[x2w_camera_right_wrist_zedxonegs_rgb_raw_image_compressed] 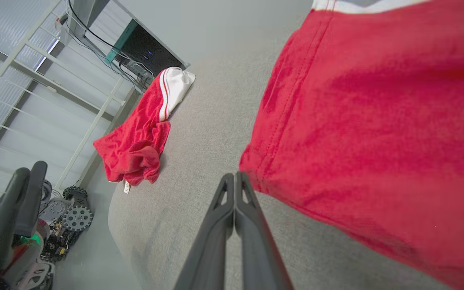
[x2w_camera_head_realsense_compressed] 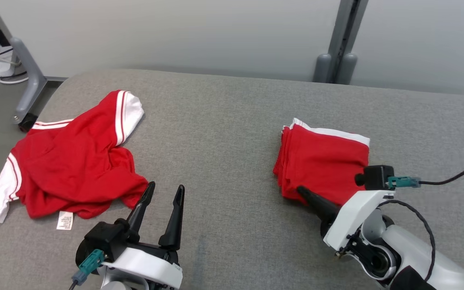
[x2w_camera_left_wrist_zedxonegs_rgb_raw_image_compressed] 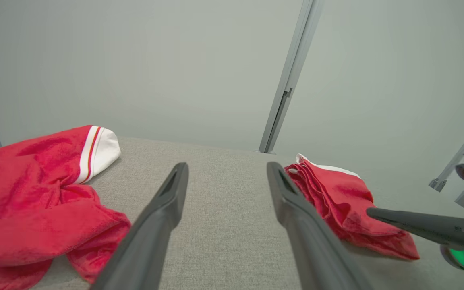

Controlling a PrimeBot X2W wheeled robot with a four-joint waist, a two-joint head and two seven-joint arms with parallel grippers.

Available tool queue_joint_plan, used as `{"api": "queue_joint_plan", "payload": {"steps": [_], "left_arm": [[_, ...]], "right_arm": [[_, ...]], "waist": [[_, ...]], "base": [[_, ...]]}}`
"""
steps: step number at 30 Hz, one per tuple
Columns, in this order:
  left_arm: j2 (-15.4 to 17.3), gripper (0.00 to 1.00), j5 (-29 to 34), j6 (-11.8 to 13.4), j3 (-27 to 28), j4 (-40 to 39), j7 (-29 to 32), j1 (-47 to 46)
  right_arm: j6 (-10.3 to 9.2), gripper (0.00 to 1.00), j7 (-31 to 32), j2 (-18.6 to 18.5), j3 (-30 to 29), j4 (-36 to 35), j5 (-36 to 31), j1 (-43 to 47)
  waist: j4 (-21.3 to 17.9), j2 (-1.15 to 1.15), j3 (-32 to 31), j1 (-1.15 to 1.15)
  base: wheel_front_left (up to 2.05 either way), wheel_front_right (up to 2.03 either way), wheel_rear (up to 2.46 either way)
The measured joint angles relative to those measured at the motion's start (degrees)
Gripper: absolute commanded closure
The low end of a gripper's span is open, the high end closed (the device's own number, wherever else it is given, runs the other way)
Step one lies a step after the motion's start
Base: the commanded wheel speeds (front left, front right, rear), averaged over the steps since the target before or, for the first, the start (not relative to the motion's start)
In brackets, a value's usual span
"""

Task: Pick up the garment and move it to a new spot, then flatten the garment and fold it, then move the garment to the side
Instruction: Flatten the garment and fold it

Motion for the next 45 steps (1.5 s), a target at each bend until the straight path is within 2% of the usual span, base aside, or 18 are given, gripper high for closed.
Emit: {"api": "queue_joint_plan", "payload": {"steps": [8, 10, 11, 16, 18, 20, 25, 30, 32, 36, 45], "left_arm": [[0.01, 0.00, 0.57, 0.03, 1.96, -0.09, 0.01, 0.57], [0.00, 0.00, 0.83, 0.02, 2.74, -0.14, 0.00, 0.78], [-0.02, 0.00, 1.00, 0.01, 3.18, -0.20, 0.01, 0.96], [0.01, 0.00, 1.69, -0.20, 5.52, -0.74, 0.00, 1.49], [0.02, 0.00, 2.08, -0.25, 6.22, -0.99, 0.00, 1.58], [0.00, 0.00, 2.26, -0.41, 6.98, -1.38, 0.00, 1.76], [0.02, 0.00, 2.86, -0.43, 9.02, -2.43, 0.00, 1.82], [0.01, 0.00, 3.96, -0.42, 10.68, -3.41, 0.00, 1.88], [0.02, 0.00, 4.25, -0.42, 10.96, -3.67, 0.00, 1.76], [0.03, 0.00, 5.31, -0.41, 10.80, -3.82, 0.00, 1.72], [0.00, 0.00, 7.67, -0.41, 9.15, -4.07, 0.00, 1.79]], "right_arm": [[0.00, 1.00, -11.41, -4.79, 0.10, -8.68, -1.57, -0.03], [0.00, 0.58, -13.32, -6.33, -0.18, -10.18, -2.21, 0.22], [0.00, 0.00, -14.17, -6.87, -0.49, -10.60, -2.78, 0.44], [0.00, 0.00, -16.59, -9.56, -5.41, -12.50, -7.25, 2.84], [0.00, 0.00, -16.63, -10.48, -9.76, -12.63, -11.23, 4.56], [0.00, 0.00, -16.82, -10.27, -17.02, -13.85, -16.50, 6.50], [0.00, 0.00, -16.90, -5.26, -32.20, -17.68, -31.48, 13.83], [0.00, 0.00, -16.99, 2.40, -42.73, -20.54, -42.44, 20.23], [0.00, 0.00, -16.99, 4.24, -44.40, -20.82, -46.62, 22.23], [0.00, 0.00, -16.99, 7.45, -46.03, -21.26, -50.83, 23.84], [0.00, 0.00, -16.99, 8.89, -48.11, -21.94, -55.83, 24.63]], "waist": [[-4.15, 0.00, -1.56, 0.00], [-5.09, 0.00, -1.95, 0.00], [-5.55, 0.00, -2.14, 0.00], [-7.40, 0.00, -3.07, 0.00], [-8.00, 0.00, -3.26, 0.00], [-8.59, 0.00, -3.29, 0.00], [-9.61, 0.00, -2.68, 0.00], [-9.78, 0.00, -1.84, 0.00], [-9.59, 0.00, -1.63, 0.00], [-9.41, 0.00, -1.45, 0.00], [-8.93, 0.00, -1.67, 0.00]], "base": [[0.00, 0.00, 0.00], [0.00, 0.00, 0.00], [0.00, 0.00, 0.00], [0.00, 0.00, 0.00], [0.00, 0.00, 0.00], [0.00, 0.00, 0.00], [0.00, 0.00, 0.00], [0.00, 0.00, 0.00], [0.00, 0.00, 0.00], [0.00, 0.00, 0.00], [0.00, 0.00, 0.00]]}}
